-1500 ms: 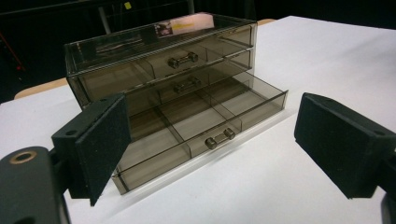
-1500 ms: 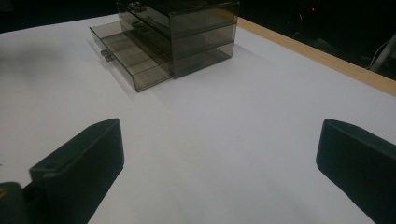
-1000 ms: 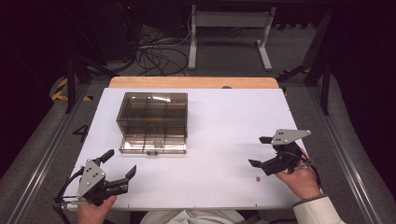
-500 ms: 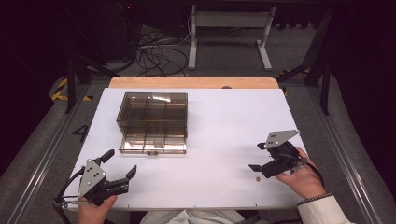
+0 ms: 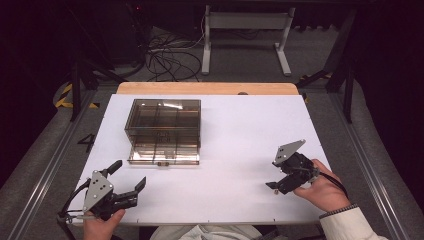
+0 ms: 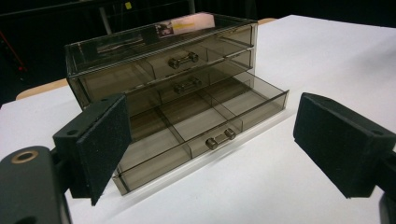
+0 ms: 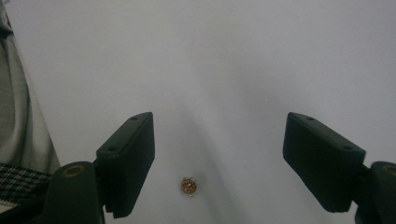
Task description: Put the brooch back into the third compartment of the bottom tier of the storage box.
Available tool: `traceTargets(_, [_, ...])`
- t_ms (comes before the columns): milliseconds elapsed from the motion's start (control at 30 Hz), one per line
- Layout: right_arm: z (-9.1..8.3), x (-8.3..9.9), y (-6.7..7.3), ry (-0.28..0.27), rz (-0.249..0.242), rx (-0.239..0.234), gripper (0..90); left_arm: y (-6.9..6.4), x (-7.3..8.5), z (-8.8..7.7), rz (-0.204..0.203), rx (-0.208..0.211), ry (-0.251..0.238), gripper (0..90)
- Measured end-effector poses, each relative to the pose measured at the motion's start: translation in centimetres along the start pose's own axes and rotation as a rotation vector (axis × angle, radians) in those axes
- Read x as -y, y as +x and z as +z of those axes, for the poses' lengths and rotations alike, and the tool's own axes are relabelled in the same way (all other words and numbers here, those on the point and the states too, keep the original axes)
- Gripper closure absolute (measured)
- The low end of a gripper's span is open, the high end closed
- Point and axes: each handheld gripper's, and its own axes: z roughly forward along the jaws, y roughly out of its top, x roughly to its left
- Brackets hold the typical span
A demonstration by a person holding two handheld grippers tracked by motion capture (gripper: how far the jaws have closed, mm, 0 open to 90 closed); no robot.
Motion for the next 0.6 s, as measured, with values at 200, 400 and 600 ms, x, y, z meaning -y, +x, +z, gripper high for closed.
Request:
traceTargets(200, [0.4,0.0,0.2,0.067,-0.014,-0.003,29.5,0.0,0.0,0.0,-0.002,0.001,0.001,12.2])
traceTargets(400, [0.8,0.1,0.5,0.124,-0.023,-0.018,31.1,0.0,0.0,0.0,-0.001,0.000,0.001,12.3])
traceTargets(600, [1.1,0.3,0.6,0.167,-0.038,-0.036,34.5,0.0,0.0,0.1,-0.006,0.001,0.001,12.3])
